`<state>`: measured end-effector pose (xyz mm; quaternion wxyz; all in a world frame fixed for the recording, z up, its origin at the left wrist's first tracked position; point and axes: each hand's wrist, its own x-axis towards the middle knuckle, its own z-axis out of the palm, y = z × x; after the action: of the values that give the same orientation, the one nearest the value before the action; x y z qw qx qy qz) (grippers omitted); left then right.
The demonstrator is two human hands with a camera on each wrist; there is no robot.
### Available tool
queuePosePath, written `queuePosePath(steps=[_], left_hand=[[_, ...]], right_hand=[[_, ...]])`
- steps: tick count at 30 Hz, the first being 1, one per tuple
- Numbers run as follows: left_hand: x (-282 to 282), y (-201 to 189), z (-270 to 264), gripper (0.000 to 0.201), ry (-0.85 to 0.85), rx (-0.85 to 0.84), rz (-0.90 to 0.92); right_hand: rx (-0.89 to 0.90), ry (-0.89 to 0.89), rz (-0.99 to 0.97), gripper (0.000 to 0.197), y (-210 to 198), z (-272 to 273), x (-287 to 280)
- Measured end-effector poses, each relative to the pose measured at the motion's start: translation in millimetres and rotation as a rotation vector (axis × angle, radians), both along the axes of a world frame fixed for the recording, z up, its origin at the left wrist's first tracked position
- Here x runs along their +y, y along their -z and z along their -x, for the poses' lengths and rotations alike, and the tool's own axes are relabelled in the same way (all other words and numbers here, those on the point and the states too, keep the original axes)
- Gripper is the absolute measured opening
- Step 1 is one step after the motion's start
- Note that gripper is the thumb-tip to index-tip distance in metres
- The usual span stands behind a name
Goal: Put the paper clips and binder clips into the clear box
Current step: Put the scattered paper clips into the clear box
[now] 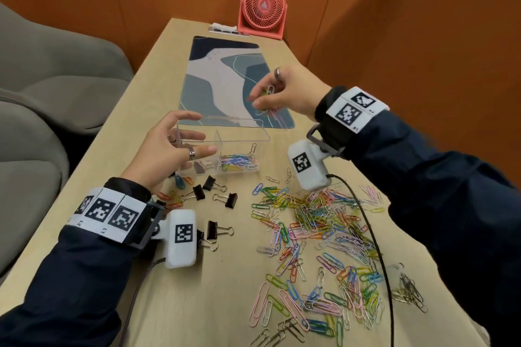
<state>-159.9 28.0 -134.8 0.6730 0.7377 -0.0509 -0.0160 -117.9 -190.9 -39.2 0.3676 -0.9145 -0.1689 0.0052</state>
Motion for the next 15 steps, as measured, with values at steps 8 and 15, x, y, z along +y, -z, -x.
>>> queuePosePath(steps=[8,15], left_hand=[[-4,-1,2,0.059,0.034,0.036,0.071],[-5,0,1,0.055,0.031,0.044,0.099]], right_hand=[[-0.157,0.019,-0.111,0.01,41,3,15],[-0.189,-0.005,-0.175,0.01,55,9,9]])
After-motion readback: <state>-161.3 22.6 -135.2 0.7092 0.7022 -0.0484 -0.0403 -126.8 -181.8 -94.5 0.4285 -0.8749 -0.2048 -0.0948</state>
